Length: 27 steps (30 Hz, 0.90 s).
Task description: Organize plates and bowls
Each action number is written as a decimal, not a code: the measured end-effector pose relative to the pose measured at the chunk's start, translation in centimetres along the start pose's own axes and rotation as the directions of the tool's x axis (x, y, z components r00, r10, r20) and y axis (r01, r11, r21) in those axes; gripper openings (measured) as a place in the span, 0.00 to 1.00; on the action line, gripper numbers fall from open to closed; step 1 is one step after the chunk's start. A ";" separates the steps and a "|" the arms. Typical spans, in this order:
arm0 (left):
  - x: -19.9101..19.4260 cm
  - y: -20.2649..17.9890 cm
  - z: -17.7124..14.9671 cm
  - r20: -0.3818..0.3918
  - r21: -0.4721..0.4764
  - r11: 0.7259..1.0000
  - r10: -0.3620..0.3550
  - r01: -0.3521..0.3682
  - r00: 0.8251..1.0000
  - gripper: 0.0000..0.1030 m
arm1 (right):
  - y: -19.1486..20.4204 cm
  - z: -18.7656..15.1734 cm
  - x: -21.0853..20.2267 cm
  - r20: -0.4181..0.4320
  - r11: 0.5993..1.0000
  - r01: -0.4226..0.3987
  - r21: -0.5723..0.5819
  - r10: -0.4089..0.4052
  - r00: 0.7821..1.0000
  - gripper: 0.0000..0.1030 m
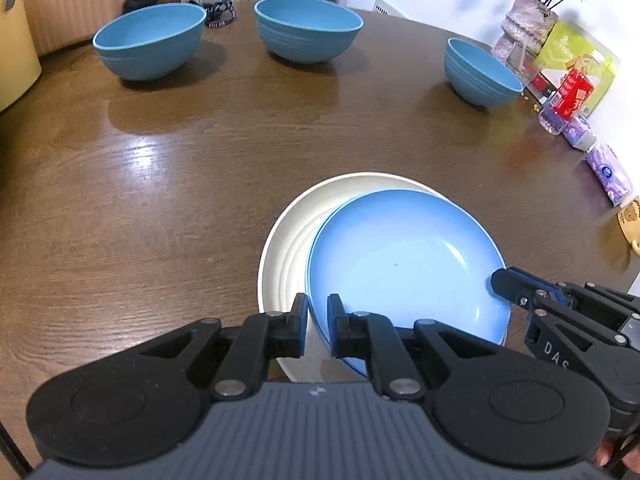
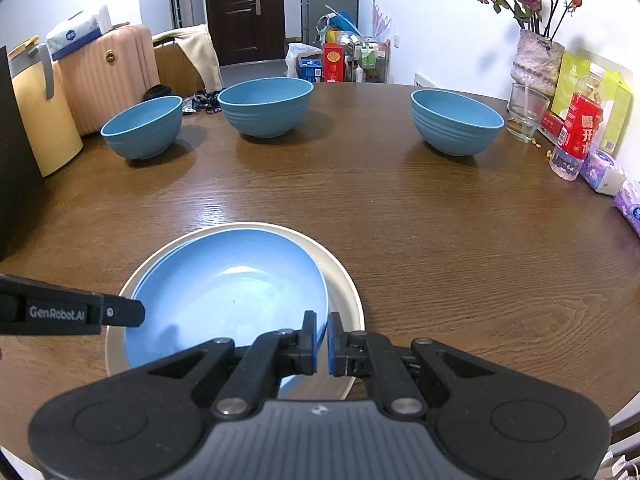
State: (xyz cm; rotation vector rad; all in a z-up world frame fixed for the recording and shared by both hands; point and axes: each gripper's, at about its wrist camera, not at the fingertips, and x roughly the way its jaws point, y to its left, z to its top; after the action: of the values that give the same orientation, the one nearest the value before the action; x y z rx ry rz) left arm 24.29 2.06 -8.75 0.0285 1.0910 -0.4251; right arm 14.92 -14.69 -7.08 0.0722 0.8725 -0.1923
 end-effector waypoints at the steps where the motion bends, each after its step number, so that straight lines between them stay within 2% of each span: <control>1: 0.0 0.0 0.0 -0.003 -0.002 1.000 0.000 0.000 1.000 0.10 | 0.0 0.0 0.0 0.001 1.000 -0.001 -0.002 0.001 1.000 0.05; 18: -0.5 -0.3 -0.1 0.012 0.006 1.000 0.003 -0.003 1.000 0.11 | 0.0 0.0 -0.5 0.021 1.000 -0.006 0.001 0.006 1.000 0.04; 27: -0.5 -0.1 -0.1 0.016 0.004 1.000 -0.002 0.002 1.000 0.11 | 0.9 -0.1 0.1 0.017 0.999 -0.001 -0.043 0.002 1.000 0.04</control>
State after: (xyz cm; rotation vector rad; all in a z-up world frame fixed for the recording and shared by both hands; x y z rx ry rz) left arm 24.01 2.16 -8.34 0.0272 1.0741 -0.4288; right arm 15.15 -13.84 -7.24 0.0313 0.8595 -0.1722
